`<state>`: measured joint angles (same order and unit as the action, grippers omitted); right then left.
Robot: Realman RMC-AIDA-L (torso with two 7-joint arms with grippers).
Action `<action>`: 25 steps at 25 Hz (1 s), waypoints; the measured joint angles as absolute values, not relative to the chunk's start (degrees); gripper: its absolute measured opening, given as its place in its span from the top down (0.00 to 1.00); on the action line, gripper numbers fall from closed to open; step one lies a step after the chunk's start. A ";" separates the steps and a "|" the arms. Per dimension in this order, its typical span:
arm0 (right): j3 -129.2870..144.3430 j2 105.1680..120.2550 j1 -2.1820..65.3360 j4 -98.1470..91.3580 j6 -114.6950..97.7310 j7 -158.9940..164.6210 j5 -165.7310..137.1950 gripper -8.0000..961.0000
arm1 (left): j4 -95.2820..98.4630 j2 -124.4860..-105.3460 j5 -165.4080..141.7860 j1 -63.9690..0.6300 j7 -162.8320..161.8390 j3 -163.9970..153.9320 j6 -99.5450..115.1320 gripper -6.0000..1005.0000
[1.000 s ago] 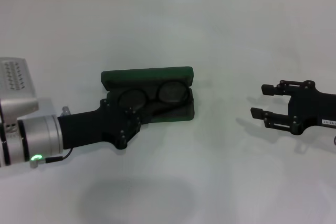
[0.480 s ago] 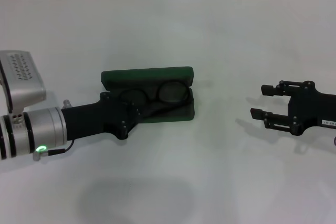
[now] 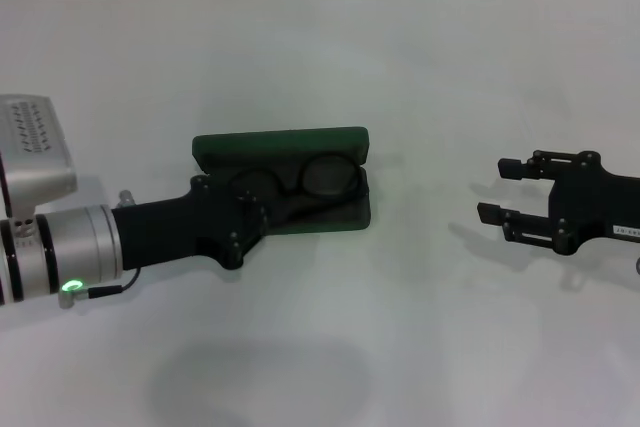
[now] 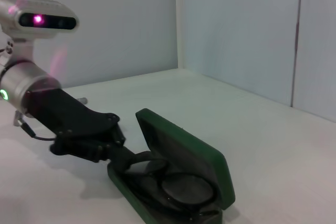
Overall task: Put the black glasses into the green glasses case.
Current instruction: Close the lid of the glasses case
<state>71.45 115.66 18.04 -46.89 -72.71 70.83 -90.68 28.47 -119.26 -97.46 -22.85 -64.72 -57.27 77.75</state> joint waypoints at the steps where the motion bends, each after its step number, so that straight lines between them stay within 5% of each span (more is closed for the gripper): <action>1: 71.45 115.67 18.16 -46.86 -72.69 70.83 -90.68 0.37 | 28.48 -119.25 -97.68 -22.93 -64.72 -57.40 78.47 0.96; 25: 71.45 115.57 19.00 -46.67 -72.60 70.66 -90.63 0.37 | 28.30 -119.27 -99.97 -23.59 -64.76 -57.37 71.84 0.96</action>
<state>71.45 115.57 19.00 -46.67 -72.60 70.66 -90.63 28.30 -119.27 -99.97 -23.59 -64.76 -57.37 71.84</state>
